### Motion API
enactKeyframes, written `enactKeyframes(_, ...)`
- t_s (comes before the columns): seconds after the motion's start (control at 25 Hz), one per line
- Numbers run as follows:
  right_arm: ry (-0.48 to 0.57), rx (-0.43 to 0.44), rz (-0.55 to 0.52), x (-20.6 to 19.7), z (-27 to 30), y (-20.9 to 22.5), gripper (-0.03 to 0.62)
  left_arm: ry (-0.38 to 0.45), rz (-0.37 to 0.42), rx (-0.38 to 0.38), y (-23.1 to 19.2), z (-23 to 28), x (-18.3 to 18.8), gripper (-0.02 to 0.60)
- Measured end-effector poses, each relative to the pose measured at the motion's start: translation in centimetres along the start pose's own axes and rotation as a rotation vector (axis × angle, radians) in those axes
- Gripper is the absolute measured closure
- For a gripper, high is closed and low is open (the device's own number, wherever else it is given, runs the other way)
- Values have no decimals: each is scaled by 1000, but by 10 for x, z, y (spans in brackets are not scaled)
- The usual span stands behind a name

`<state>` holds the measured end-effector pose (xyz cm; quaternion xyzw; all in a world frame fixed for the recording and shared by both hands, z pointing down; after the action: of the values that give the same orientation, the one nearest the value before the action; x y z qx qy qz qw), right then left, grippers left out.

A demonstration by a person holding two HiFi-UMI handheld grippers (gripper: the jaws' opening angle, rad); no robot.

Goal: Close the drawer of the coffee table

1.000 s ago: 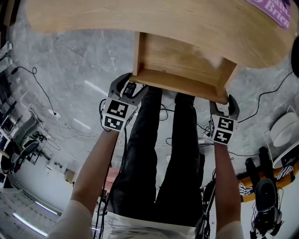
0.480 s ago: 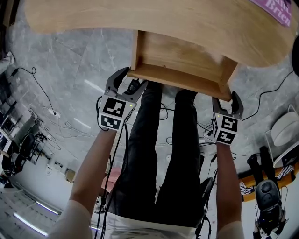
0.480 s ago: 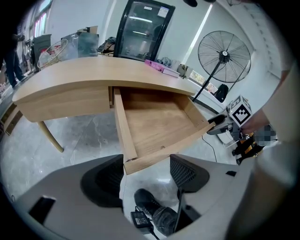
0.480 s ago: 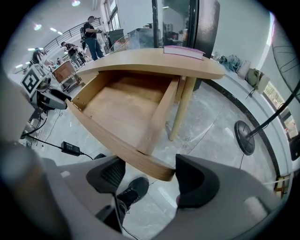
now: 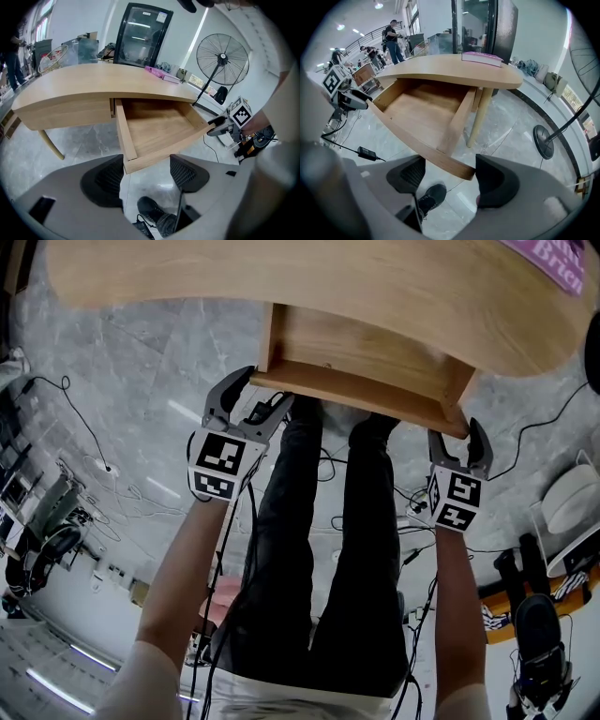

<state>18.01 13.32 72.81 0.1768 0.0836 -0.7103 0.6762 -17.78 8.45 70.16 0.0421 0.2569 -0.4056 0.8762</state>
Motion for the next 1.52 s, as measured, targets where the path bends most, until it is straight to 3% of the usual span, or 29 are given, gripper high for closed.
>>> enactKeyframes(0.72, 104, -16, 18, 33, 5, 5, 243, 92, 39, 50, -22, 7, 32, 267)
enactKeyframes(1.16, 166, -36, 45, 50, 8, 10, 241, 133, 10, 143, -25, 10, 46, 268)
enactKeyframes(1.52, 236, -62, 145, 62, 15, 13, 241, 220, -60, 253, -31, 17, 55, 268)
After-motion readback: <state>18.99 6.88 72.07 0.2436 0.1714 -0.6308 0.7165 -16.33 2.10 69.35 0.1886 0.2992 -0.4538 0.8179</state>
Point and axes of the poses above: the fingertips, and each gripper's own axes: z forward along the fingers, y to its right, x out of its top, the point moved 6 cm from there along -z, backward along the fingers, and after that the axes turned 13 degrees about z, right-handed, at the moved point
